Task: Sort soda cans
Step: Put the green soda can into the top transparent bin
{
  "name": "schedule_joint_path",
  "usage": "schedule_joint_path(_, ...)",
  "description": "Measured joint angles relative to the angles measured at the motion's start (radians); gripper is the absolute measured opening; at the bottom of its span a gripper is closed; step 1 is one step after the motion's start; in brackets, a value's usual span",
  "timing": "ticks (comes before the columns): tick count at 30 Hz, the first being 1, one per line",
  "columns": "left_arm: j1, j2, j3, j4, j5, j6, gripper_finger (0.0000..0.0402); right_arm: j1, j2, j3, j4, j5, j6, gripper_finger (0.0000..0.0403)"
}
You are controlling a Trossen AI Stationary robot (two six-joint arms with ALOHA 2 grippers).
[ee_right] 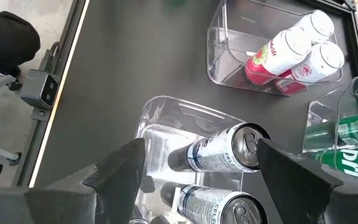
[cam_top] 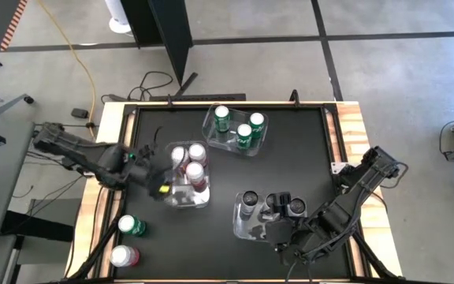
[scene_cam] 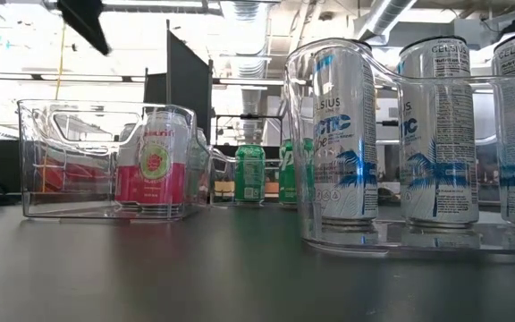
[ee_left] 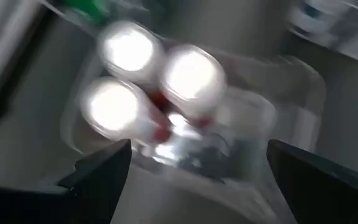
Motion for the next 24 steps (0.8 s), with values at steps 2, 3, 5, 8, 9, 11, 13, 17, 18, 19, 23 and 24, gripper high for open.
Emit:
schedule_joint_path(2,-0.084,0.000,0.003,-0.033,0.031,-0.092,0.0370,0.000,0.000,0.000,0.002,0.000,0.000,0.0326)
schedule_joint_path(3,-0.126,0.001,0.003,-0.048,0.041,-0.145,0.0370,0.000,0.000,0.000,0.002,0.000,-0.001,0.0326)
schedule_joint_path(5,-0.208,0.009,0.003,-0.074,0.056,-0.262,0.0370,0.000,0.000,0.000,0.006,0.000,-0.003,0.0326)
schedule_joint_path(8,-0.310,0.028,0.003,-0.131,0.082,-0.476,0.0370,-0.006,0.000,0.000,0.012,0.000,-0.003,0.0326)
schedule_joint_path(9,-0.342,0.038,0.003,-0.155,0.097,-0.554,0.0370,-0.007,0.000,0.000,0.013,0.000,-0.003,0.0326)
schedule_joint_path(11,-0.400,0.059,0.003,-0.213,0.138,-0.708,0.0370,-0.008,0.000,0.000,0.014,0.000,-0.004,0.0326)
schedule_joint_path(13,-0.448,0.085,0.003,-0.286,0.193,-0.860,0.0370,-0.008,0.000,0.000,0.014,0.000,-0.014,0.0326)
schedule_joint_path(17,-0.519,0.141,0.003,-0.355,0.293,-1.052,0.0371,-0.008,0.000,0.000,0.027,0.000,-0.054,0.0326)
schedule_joint_path(18,-0.531,0.151,0.003,-0.353,0.308,-1.078,0.0371,-0.008,0.000,0.000,0.030,0.000,-0.068,0.0326)
schedule_joint_path(19,-0.542,0.157,0.003,-0.348,0.319,-1.104,0.0370,-0.008,0.000,0.000,0.029,0.000,-0.077,0.0326)
schedule_joint_path(23,-0.567,0.172,0.003,-0.347,0.381,-1.187,0.0371,-0.009,0.000,0.000,0.029,0.001,-0.105,0.0326)
schedule_joint_path(24,-0.573,0.173,0.003,-0.343,0.395,-1.205,0.0371,-0.009,0.000,0.000,0.029,0.001,-0.108,0.0326)
